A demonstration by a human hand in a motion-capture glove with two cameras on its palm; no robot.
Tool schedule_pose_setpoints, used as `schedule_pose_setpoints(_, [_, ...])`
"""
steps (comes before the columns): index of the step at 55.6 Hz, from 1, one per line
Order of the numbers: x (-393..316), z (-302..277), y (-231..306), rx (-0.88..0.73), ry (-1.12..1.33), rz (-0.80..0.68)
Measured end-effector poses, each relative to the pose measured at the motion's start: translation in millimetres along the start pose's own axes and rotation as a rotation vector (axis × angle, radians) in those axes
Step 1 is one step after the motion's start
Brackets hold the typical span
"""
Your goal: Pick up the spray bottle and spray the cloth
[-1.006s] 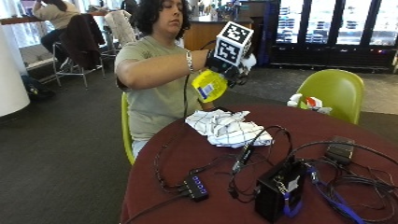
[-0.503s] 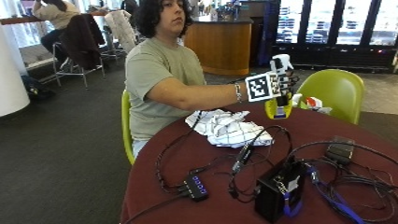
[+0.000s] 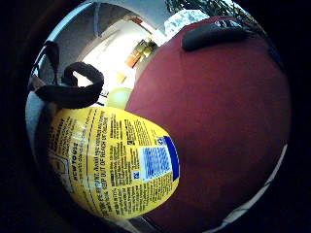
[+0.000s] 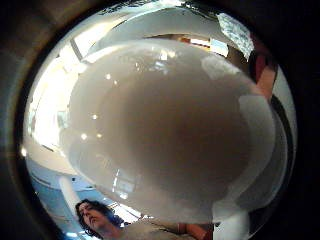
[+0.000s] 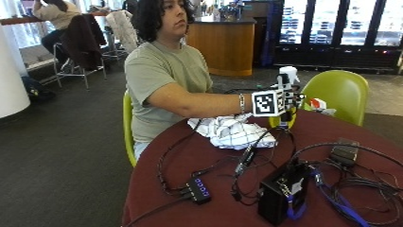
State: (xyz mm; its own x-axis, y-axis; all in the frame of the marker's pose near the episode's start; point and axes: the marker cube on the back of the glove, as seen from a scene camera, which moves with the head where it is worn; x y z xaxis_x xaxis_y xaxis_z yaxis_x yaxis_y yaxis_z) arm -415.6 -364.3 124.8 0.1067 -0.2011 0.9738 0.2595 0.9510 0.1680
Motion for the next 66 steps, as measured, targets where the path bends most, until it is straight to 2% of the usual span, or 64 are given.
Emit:
schedule_pose_setpoints(5, [0,-2,10,-0.093,0.045,0.14])
schedule_pose_setpoints(9, [-12,-11,32,-0.213,0.078,0.185])
schedule_pose_setpoints(12, [-24,-22,54,-0.278,0.178,0.166])
schedule_pose_setpoints(17, [-45,-46,72,-0.24,0.432,0.091])
schedule_pose_setpoints(25, [-89,-102,94,-0.341,0.761,0.032])
schedule_pose_setpoints(37, [-134,-150,127,-0.255,1.034,0.065])
schedule_pose_setpoints(48, [-146,-173,143,-0.139,1.292,0.166])
schedule_pose_setpoints(60, [-142,-174,149,-0.268,1.26,0.25])
schedule_pose_setpoints(66, [-142,-175,150,-0.28,1.267,0.243])
